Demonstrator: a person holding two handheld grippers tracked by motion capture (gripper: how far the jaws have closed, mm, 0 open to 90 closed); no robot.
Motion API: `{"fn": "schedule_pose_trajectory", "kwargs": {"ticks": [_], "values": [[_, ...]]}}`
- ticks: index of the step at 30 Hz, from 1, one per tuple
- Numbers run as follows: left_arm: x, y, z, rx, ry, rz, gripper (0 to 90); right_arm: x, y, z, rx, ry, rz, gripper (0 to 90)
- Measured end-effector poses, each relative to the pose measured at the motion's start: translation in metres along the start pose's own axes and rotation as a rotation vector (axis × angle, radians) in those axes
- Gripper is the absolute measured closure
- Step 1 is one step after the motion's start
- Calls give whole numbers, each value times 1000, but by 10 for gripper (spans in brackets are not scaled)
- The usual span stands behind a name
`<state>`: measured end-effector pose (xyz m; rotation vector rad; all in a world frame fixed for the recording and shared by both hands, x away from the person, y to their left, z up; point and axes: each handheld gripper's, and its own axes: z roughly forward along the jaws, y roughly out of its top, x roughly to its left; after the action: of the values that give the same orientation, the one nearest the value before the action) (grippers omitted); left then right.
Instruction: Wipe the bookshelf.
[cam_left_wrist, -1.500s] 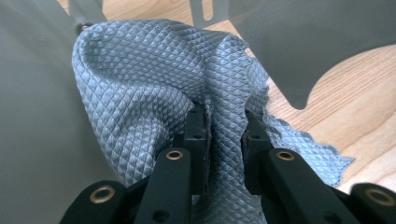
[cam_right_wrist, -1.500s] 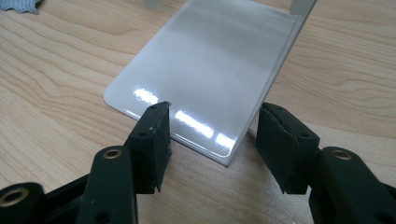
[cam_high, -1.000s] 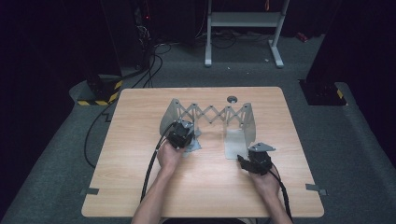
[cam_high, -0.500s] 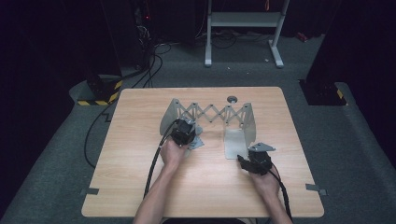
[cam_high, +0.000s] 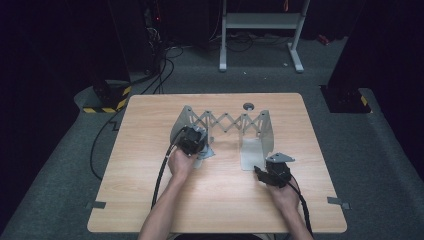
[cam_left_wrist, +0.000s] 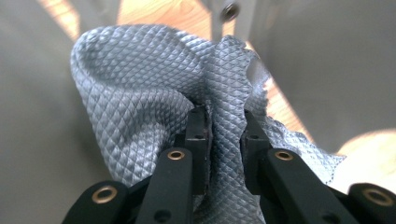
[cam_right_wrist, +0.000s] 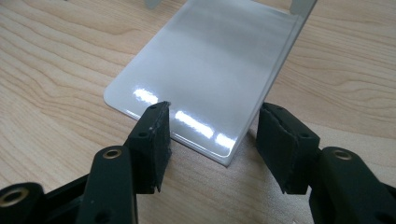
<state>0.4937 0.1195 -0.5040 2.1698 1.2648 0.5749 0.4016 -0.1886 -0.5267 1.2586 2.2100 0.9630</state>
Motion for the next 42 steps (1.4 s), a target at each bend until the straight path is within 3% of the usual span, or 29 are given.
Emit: {"fn": "schedule_pose_trajectory", "kwargs": {"ticks": [3,7,12,17,23,27,32,42], "values": [[1,2,0,5,15,2,778,0,0,0,1,0,1,451],[6,-3,-5,22,66,2,779,0,0,0,0,0,1,451],[9,-13,-11,17,55,-15,779,0,0,0,0,0,1,451],[3,-6,-6,7,45,-1,778,0,0,0,1,0,2,453],[3,4,3,12,60,-6,776,0,0,0,1,1,2,454],[1,-2,-2,14,84,4,778,0,0,0,2,1,3,455],[3,-13,-11,11,75,-4,779,0,0,0,1,1,2,454],[8,-7,-5,11,83,-10,774,0,0,0,1,1,1,454]]}}
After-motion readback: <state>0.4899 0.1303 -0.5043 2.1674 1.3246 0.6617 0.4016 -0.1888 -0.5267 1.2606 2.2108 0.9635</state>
